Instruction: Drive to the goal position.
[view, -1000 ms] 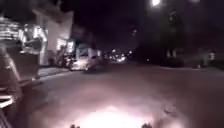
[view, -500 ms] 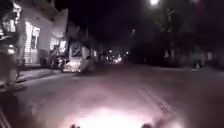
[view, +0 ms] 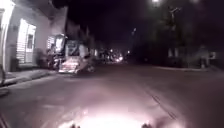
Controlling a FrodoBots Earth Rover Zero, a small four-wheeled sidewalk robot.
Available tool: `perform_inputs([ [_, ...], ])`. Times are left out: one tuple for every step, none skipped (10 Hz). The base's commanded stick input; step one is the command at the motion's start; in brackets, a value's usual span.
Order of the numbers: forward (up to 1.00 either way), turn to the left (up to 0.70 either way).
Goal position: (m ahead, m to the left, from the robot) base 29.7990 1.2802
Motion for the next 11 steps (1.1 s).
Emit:
perform_inputs([
  [1.00,0.00],
  [1.00,0.00],
  [1.00,0.00],
  [1.00,0.00],
  [1.00,0.00],
  [1.00,0.00],
  [1.00,0.00],
  [1.00,0.00],
  [1.00,0.00],
  [1.00,0.00],
  [1.00,0.00],
])
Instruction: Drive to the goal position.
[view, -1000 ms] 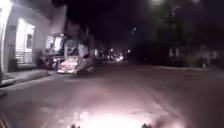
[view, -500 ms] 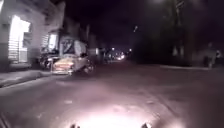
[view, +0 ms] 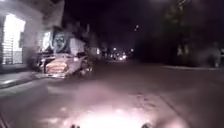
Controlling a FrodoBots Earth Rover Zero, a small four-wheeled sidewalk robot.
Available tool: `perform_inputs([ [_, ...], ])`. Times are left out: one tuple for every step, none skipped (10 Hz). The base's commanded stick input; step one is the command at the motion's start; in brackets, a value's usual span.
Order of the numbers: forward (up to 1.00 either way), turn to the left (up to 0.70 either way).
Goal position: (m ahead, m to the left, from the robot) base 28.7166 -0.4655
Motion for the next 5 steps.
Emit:
perform_inputs([
  [1.00,0.00],
  [1.00,0.00],
  [1.00,0.00],
  [1.00,0.00],
  [1.00,-0.31],
])
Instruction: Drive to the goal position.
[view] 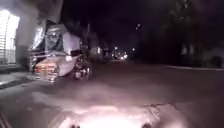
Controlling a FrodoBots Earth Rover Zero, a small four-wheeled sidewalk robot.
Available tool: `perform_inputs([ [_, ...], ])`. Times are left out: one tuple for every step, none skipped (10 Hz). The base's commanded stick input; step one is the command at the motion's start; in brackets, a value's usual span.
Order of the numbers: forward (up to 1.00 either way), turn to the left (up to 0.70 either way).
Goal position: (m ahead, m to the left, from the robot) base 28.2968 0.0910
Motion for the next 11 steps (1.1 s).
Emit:
perform_inputs([
  [1.00,-0.40],
  [1.00,-0.23],
  [1.00,-0.02],
  [1.00,0.00],
  [1.00,0.00],
  [1.00,0.00],
  [1.00,0.00],
  [1.00,0.00],
  [1.00,0.00],
  [1.00,0.00],
  [1.00,0.00],
])
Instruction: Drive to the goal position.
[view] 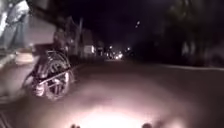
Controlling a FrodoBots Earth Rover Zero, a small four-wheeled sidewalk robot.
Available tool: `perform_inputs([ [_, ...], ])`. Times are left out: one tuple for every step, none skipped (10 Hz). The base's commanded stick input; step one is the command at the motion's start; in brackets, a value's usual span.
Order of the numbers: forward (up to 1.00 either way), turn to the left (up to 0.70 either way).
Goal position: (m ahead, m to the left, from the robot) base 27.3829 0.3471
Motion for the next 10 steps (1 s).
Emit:
perform_inputs([
  [1.00,0.00],
  [1.00,0.00],
  [1.00,0.00],
  [1.00,0.00],
  [1.00,0.00],
  [1.00,0.00],
  [1.00,0.00],
  [1.00,0.00],
  [1.00,0.00],
  [1.00,0.00],
])
